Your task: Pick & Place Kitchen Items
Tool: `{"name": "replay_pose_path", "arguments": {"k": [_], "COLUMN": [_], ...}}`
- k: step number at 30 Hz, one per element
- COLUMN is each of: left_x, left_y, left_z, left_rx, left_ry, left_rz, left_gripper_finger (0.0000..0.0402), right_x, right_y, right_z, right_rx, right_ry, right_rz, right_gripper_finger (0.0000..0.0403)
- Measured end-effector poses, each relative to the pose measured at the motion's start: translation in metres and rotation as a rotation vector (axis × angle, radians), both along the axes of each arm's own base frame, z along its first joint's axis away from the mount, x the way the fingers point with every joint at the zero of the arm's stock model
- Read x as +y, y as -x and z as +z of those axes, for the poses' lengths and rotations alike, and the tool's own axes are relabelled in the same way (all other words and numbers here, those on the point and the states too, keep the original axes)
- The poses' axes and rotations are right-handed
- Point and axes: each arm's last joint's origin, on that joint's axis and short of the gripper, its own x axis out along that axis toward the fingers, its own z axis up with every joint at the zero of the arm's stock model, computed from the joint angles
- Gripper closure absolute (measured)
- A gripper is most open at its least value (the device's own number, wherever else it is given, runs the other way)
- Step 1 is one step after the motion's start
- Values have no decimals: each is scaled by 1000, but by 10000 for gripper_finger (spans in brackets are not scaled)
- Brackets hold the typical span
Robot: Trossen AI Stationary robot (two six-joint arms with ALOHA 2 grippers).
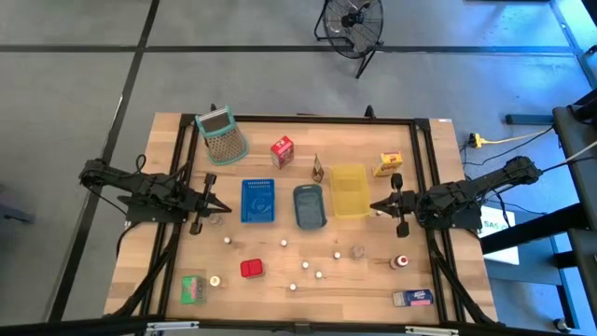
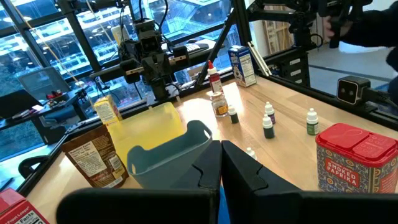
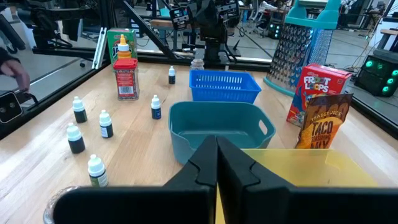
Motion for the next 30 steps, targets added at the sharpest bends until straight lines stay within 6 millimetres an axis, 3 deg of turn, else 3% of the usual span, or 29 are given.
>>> {"name": "replay_pose_path", "arguments": {"k": [10, 22, 30], "left_x": [0, 0, 0], "left_y": [0, 0, 0], "left_z": [0, 0, 0], "left_rx": [-3, -3, 11], "left_ry": [1, 0, 74], "left_rz": [0, 3, 5], "left_gripper_finger": [398, 398, 398], "right_x": [0, 2, 0], "right_y": [-1, 0, 4], "right_z": [10, 30, 45], "right_rx": [-93, -271, -437], "right_ry": [-65, -304, -253], "right_rz": [-1, 64, 57], "right_gripper_finger": [400, 400, 400]}}
